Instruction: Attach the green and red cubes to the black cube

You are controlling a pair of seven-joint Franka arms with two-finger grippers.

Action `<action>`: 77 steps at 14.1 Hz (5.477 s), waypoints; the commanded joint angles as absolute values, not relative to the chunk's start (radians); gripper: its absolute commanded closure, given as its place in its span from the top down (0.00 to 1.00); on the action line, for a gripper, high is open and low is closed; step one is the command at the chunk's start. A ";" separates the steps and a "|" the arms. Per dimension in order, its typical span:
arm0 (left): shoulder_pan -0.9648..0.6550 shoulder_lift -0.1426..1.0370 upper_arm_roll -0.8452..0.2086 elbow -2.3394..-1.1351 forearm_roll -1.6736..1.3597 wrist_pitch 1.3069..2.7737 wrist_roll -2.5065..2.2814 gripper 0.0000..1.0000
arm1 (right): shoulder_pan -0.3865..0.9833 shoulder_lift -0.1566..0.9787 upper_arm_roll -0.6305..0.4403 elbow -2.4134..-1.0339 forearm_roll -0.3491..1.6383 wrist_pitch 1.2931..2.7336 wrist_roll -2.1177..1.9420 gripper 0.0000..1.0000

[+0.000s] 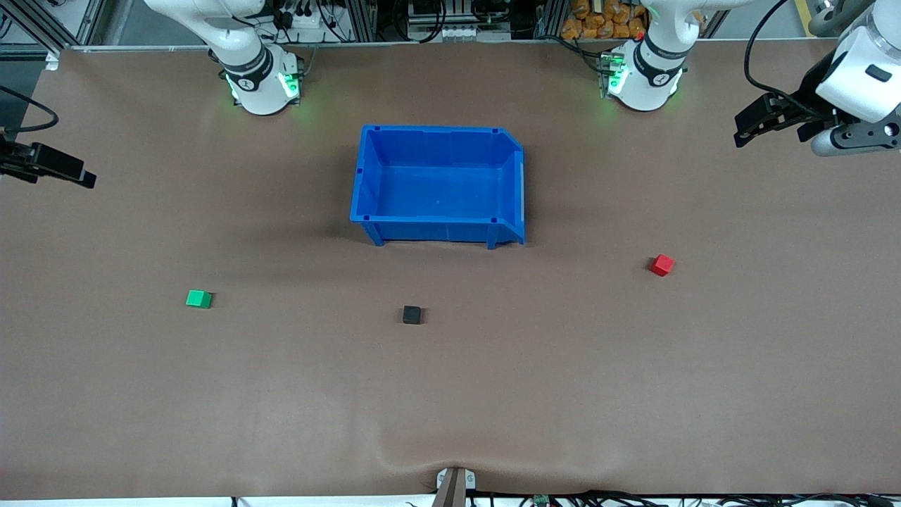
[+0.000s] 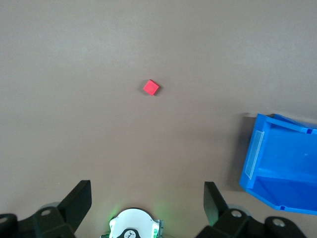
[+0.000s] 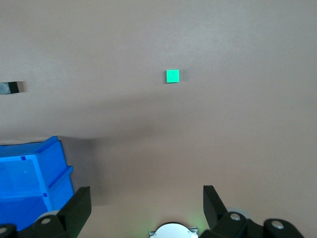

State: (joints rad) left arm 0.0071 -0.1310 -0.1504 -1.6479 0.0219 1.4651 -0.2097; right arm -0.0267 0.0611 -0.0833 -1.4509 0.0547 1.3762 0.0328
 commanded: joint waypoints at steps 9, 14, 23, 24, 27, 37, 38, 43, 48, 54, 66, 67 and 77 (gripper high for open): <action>0.023 -0.095 -0.152 -1.615 0.026 1.456 -0.152 1.00 | -0.034 0.069 -0.089 -1.454 0.037 1.385 0.040 1.00; -0.003 -0.074 -0.170 -1.626 0.028 1.460 -0.166 1.00 | -0.035 0.124 -0.089 -1.457 0.031 1.385 0.040 1.00; -0.002 -0.057 -0.172 -1.643 0.032 1.476 -0.167 1.00 | -0.112 0.262 -0.090 -1.394 0.086 1.377 0.031 1.00; 0.002 -0.054 -0.172 -1.643 0.037 1.479 -0.167 1.00 | -0.120 0.274 -0.091 -1.384 0.089 1.378 0.031 1.00; 0.006 -0.015 -0.170 -1.640 0.038 1.503 -0.169 1.00 | -0.115 0.290 -0.084 -1.384 0.144 1.376 0.032 1.00; 0.024 0.021 -0.169 -1.670 0.041 1.511 -0.345 1.00 | -0.134 0.362 -0.087 -1.567 0.109 1.622 -0.103 1.00; 0.037 0.023 -0.170 -1.699 0.040 1.519 -0.366 1.00 | -0.133 0.353 -0.087 -1.591 0.104 1.650 -0.103 1.00; 0.077 0.015 -0.166 -1.908 0.043 1.728 -0.498 1.00 | -0.110 0.307 -0.086 -1.757 0.104 1.817 -0.103 1.00; 0.182 0.055 -0.170 -2.081 0.040 2.012 -0.592 1.00 | -0.118 0.307 -0.086 -1.862 0.104 1.922 -0.104 1.00; 0.247 0.193 -0.170 -2.088 -0.048 2.088 -0.727 1.00 | -0.117 0.336 -0.086 -1.882 0.104 2.016 -0.132 1.00; 0.222 0.382 -0.206 -2.094 -0.081 2.249 -0.936 0.99 | -0.054 0.420 -0.086 -1.991 0.107 2.336 -0.132 1.00; 0.219 0.387 -0.206 -2.095 -0.080 2.250 -0.934 0.99 | -0.048 0.439 -0.086 -1.984 0.104 2.358 -0.132 1.00; 0.221 0.446 -0.206 -2.094 -0.077 2.318 -0.936 0.81 | -0.066 0.566 -0.086 -1.930 0.094 2.398 -0.229 1.00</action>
State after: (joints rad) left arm 0.2215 0.4474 -0.2038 -2.0917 -0.0654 2.3021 -0.9244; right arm -0.0551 0.5393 -0.0919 -1.9623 0.0918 2.4040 -0.2291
